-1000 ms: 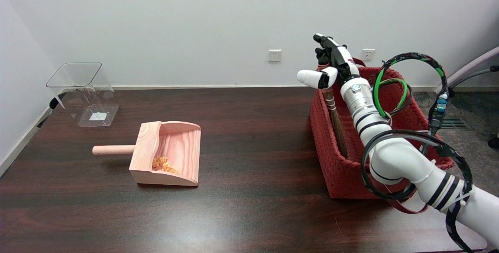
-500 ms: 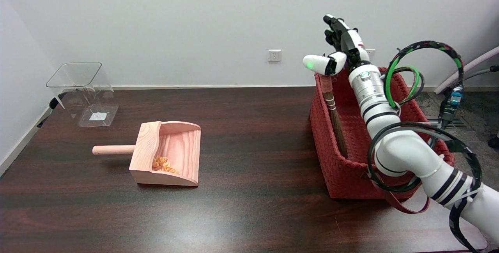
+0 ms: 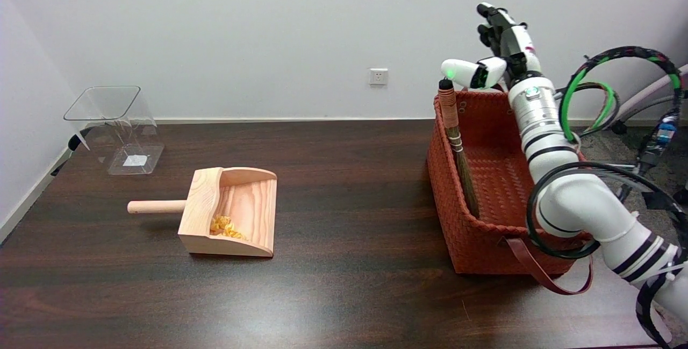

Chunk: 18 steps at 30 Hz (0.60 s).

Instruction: Place the broom in the storage basket.

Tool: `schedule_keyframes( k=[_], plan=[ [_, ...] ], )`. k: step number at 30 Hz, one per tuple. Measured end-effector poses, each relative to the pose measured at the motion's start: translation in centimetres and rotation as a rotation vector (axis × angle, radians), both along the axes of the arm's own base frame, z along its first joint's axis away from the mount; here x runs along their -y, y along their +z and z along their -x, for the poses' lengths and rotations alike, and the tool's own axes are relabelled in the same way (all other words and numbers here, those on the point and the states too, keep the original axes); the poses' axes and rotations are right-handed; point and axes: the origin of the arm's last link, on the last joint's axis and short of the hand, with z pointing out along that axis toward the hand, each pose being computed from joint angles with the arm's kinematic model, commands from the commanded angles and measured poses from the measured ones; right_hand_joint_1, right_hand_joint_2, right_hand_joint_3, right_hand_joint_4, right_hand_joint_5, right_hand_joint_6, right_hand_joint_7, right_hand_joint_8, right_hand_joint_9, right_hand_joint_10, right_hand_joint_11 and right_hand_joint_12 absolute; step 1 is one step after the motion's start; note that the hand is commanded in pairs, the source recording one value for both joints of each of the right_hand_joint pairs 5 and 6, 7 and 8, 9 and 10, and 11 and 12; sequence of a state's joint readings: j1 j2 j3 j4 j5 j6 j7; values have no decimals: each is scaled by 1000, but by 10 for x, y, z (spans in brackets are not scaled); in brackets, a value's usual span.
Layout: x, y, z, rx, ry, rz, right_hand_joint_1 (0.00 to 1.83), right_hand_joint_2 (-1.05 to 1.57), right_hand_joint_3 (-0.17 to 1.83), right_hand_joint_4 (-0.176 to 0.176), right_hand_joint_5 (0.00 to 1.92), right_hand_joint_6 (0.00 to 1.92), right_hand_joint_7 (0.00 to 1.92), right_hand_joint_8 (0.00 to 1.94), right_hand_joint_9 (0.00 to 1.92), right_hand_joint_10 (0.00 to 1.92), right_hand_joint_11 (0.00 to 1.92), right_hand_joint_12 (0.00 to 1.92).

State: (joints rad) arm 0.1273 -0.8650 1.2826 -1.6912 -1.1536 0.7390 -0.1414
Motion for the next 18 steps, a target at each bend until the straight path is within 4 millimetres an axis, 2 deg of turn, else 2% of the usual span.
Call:
schedule_keyframes(
  k=[18],
  plan=[
    [-24, 55, -8, -19, 13, 144, 1101, -577, 1265, 0, 275, 275, 111, 111, 275, 275, 275, 275]
  ],
)
